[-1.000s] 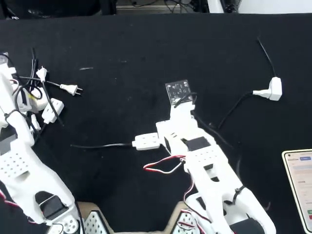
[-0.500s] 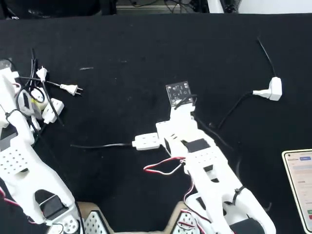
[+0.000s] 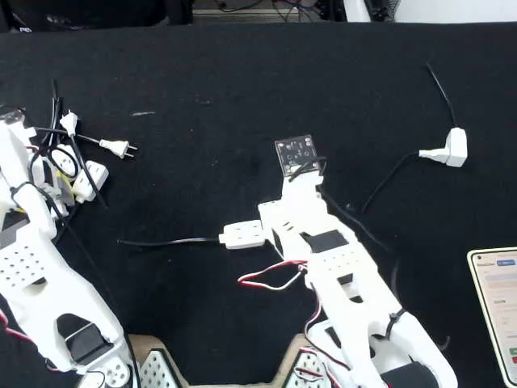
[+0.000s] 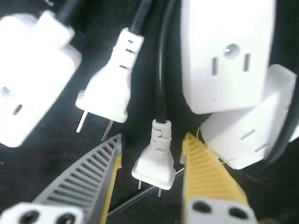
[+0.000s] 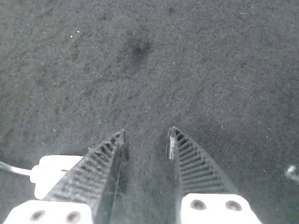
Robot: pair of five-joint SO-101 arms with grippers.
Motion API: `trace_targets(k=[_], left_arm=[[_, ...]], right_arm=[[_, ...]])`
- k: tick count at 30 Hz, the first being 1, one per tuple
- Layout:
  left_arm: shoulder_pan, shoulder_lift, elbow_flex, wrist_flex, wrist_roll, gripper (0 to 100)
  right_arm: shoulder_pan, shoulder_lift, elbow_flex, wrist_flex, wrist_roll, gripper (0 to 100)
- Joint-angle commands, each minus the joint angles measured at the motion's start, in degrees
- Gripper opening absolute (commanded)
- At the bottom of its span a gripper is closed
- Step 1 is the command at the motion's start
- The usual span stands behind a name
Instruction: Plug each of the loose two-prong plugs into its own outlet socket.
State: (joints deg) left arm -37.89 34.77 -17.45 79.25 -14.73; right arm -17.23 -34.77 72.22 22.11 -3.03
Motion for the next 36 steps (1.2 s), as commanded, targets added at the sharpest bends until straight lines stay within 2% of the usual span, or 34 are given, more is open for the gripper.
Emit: trace_targets(k=[1,2,4,5,9,21,27,31,36], left_arm=[[2.24,-1.23,1.19,-0.88,0.70,6],[2.42,-1.23,1.80,-0.88,0.70,2],[2.68,-1.32,2.59,-0.79,0.70,5],[2.59,-1.41,2.33,-0.26,0.70,3],[1.89,-3.52,-1.27,6.33,0.70,3],[-0.04,-27.08,-3.03,17.76,0.97,3],[0.66,-37.19,-2.95,18.55,3.60,3],[5.41,-41.41,0.22,19.34,5.45,3],[16.57,-46.59,8.75,18.99,5.45,3]], right_arm=[[1.14,-1.36,-0.13,-1.41,-0.26,14.1],[1.14,-1.36,-0.13,-1.41,-0.26,14.1],[1.14,-1.36,-0.13,-1.41,-0.26,14.1],[1.14,-1.36,-0.13,-1.41,-0.26,14.1],[1.14,-1.36,-0.13,-1.41,-0.26,14.1],[1.23,-1.36,-0.13,-1.41,-0.26,14.1],[1.58,-1.63,-0.13,-1.32,-0.26,14.1],[5.89,-1.80,-0.48,-1.49,-0.79,14.1],[10.90,-1.80,-0.84,-1.76,-0.79,14.1]])
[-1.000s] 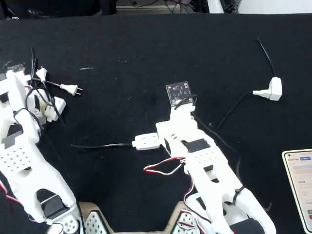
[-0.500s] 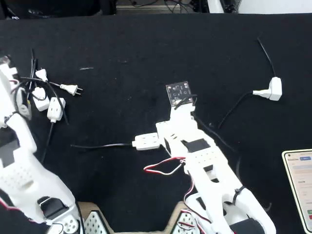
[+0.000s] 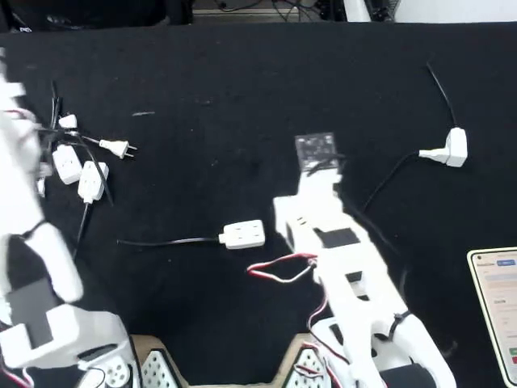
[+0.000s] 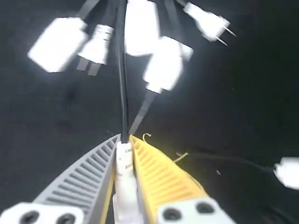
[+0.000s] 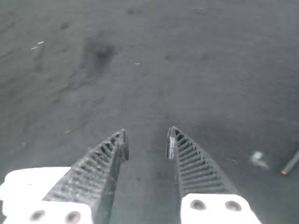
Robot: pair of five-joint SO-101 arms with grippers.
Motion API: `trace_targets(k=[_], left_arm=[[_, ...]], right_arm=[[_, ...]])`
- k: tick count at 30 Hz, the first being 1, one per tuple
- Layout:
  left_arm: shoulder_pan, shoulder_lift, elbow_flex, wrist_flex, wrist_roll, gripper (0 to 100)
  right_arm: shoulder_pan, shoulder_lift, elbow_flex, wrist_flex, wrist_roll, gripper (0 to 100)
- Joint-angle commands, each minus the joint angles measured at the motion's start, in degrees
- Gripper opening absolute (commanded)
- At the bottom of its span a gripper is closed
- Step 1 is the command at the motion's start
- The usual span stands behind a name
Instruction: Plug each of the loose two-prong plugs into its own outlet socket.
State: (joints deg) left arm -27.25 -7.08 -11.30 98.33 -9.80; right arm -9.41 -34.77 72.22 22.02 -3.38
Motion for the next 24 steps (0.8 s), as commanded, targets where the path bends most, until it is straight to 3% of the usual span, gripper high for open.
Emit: trace_targets(k=[1,6,10,18,24], left_arm=[[8.22,-5.89,4.26,-0.09,0.53,3],[21.05,-10.90,10.59,-0.35,0.62,3],[32.66,-12.84,16.75,-5.10,0.62,3],[52.97,-12.57,24.57,-21.45,0.62,3],[61.14,-12.13,28.44,-35.43,0.18,3]], right_arm=[[3.78,-1.80,-1.27,-1.67,-0.53,14.1],[8.97,-1.80,-2.77,-1.58,-0.70,14.1],[14.15,-1.80,-3.38,-1.32,-7.03,14.1],[17.32,-1.80,-3.47,-1.67,-10.46,14.1],[17.32,-1.80,-3.12,-3.69,-10.55,14.1]])
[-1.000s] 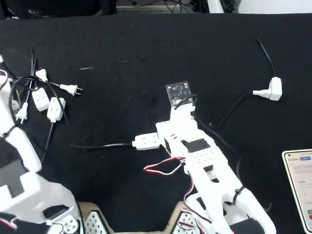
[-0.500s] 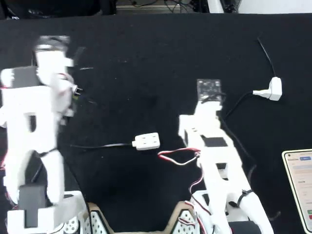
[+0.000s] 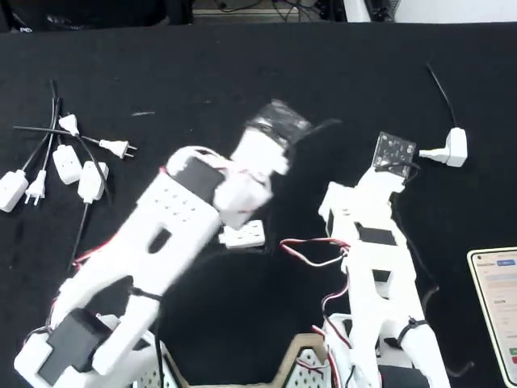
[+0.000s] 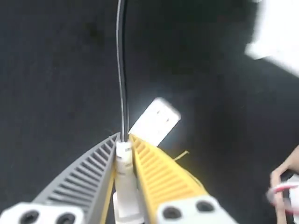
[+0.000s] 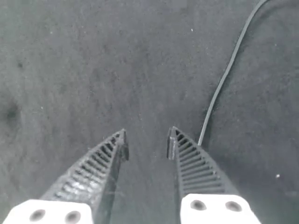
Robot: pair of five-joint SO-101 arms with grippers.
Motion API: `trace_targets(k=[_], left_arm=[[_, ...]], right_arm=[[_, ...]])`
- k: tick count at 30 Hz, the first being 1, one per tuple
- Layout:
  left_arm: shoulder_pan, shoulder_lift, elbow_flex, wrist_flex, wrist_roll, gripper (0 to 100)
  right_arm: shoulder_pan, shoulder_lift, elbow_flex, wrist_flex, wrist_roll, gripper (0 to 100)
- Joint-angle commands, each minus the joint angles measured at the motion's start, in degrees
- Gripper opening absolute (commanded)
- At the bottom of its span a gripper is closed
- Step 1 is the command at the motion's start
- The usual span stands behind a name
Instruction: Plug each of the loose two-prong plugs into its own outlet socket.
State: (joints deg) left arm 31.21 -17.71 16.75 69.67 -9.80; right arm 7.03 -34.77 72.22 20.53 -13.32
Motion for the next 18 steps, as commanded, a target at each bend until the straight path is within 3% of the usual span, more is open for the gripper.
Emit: trace_targets(k=[1,10,14,18], left_arm=[[2.95,-0.97,0.92,-9.23,0.18,3],[3.03,9.76,-0.57,-23.38,0.53,3],[2.86,14.42,-4.88,-23.21,0.53,4],[2.77,16.18,-9.01,-18.29,1.85,15]], right_arm=[[0.88,-1.80,-3.21,-2.11,-0.62,14.1],[0.88,-1.80,-3.21,-2.11,-0.62,14.1],[0.88,-1.80,-3.30,-1.93,-0.62,14.1],[0.88,-1.80,-3.30,-1.85,-0.62,14.1]])
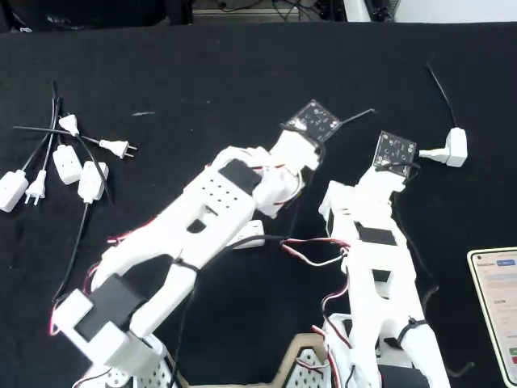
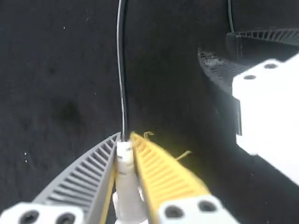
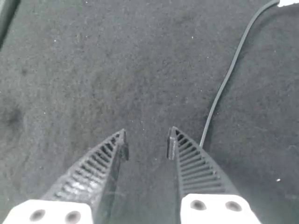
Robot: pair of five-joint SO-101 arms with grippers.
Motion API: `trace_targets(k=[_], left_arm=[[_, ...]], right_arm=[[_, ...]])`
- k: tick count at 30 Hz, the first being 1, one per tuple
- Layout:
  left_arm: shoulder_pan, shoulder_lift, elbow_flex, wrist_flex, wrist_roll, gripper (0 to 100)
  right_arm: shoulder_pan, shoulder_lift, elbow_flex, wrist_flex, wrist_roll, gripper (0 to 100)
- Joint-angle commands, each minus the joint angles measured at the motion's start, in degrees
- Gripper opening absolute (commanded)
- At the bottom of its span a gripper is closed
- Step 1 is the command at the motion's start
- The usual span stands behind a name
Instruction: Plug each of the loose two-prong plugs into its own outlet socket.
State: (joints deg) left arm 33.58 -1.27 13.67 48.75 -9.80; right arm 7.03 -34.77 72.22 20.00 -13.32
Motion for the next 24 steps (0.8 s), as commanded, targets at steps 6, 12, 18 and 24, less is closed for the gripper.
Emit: trace_targets(k=[6,12,18,24], left_arm=[[-0.66,-0.44,-13.05,13.45,5.63,20],[-5.67,-0.44,-27.38,34.29,-0.09,18],[-8.22,0.70,-24.75,49.93,-7.30,18],[-10.07,-1.41,-3.65,29.71,-7.91,18]], right_arm=[[0.88,-1.80,-3.38,-1.23,-0.62,14.1],[0.88,-1.80,-3.30,-1.23,-0.62,14.1],[0.79,-1.80,-3.38,-1.32,-0.70,14.1],[0.79,-1.80,-3.21,-1.23,-0.53,14.1]])
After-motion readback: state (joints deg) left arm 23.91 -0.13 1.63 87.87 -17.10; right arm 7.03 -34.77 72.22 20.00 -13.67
